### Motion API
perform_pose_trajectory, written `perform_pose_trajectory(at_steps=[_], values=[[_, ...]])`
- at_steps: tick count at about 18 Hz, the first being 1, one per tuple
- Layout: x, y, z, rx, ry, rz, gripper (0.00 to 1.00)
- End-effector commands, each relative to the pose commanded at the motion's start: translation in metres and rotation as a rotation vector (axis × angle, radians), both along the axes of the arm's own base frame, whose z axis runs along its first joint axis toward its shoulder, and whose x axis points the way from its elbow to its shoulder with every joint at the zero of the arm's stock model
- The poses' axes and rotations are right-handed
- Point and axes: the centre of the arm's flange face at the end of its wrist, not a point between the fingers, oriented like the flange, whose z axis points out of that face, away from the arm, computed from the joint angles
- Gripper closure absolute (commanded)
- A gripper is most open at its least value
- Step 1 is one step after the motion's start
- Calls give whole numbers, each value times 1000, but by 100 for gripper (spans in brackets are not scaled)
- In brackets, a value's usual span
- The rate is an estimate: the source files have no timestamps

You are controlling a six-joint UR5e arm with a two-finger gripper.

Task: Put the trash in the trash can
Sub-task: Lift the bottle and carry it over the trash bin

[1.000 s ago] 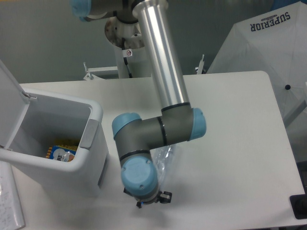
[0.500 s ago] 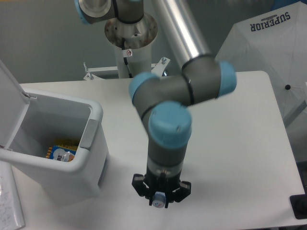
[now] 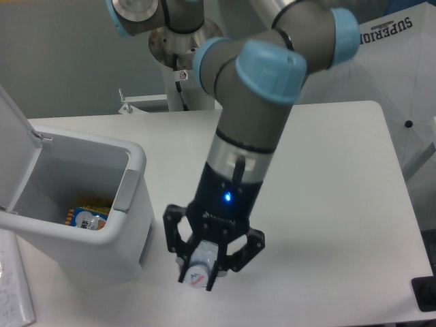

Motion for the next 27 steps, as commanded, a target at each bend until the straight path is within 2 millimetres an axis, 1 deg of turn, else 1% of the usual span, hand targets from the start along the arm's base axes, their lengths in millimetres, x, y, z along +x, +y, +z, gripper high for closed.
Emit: perform_pose_trajectory(at_steps=[3,6,8,9,11,14,16,18,20,22,24,26,27], values=[[14,-4,25,86,-17,-29,100],[29,-4,42,182,-52,-110,100],[44,-13,64,238,-65,-156,100],[48,-14,68,258,-79,-177,99],[60,-21,83,301,-97,-221,98],[74,-25,97,341,-115,-267,97],[82,-22,95,340,-126,-283,97],[92,-23,89,332,-141,-292,97],[106,-25,73,322,-174,-316,97],[117,-32,64,338,-172,-339,97],[130,-35,56,340,-197,-361,96],[136,-36,48,333,-208,-367,96],[140,-34,47,332,-212,-372,94]])
